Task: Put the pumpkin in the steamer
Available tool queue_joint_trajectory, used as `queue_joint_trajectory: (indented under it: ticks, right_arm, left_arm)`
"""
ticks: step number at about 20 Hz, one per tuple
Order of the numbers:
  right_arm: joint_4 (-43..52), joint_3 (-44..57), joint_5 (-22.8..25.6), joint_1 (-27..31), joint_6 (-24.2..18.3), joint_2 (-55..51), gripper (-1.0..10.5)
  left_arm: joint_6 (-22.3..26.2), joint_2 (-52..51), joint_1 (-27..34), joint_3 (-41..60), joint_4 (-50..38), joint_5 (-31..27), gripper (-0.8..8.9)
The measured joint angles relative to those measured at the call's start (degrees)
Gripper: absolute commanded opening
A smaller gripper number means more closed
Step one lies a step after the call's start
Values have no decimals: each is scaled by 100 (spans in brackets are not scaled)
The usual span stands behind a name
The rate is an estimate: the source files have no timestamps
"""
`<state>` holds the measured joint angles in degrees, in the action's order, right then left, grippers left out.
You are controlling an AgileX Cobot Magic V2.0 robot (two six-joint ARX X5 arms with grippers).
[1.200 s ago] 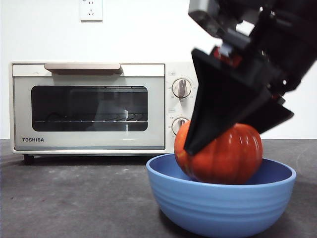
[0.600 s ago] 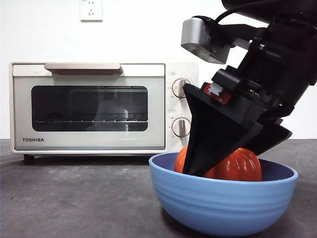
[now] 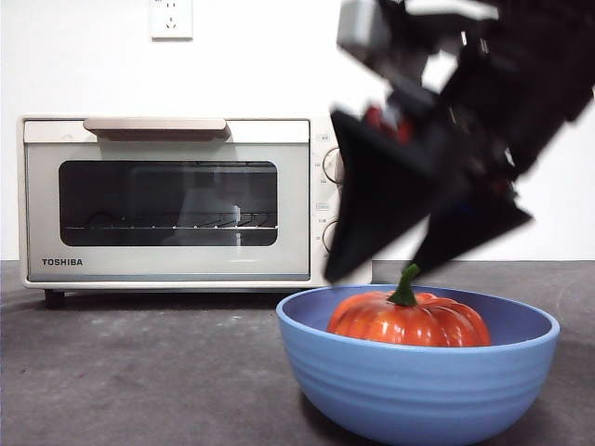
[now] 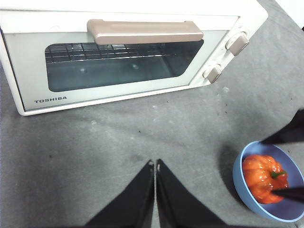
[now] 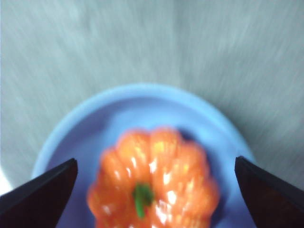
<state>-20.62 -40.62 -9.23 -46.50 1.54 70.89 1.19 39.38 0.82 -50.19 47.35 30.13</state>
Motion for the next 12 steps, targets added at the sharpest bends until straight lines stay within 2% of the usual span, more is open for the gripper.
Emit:
queue_joint_trajectory:
  ticks: [4, 8, 9, 12]
  right_arm:
    - [-415, -614, 48, 11, 2, -363, 561]
    - [-874, -1078, 20, 330, 92, -682, 556]
    - [-933, -1113, -48, 476, 144, -750, 556]
    - [-1224, -1115, -763, 1102, 282, -994, 552]
  left_arm:
    - [0, 0, 0, 0, 0, 0, 15]
    - [0, 0, 0, 0, 0, 0, 15]
    - [0, 0, 0, 0, 0, 0, 15]
    - [0, 0, 0, 0, 0, 0, 15]
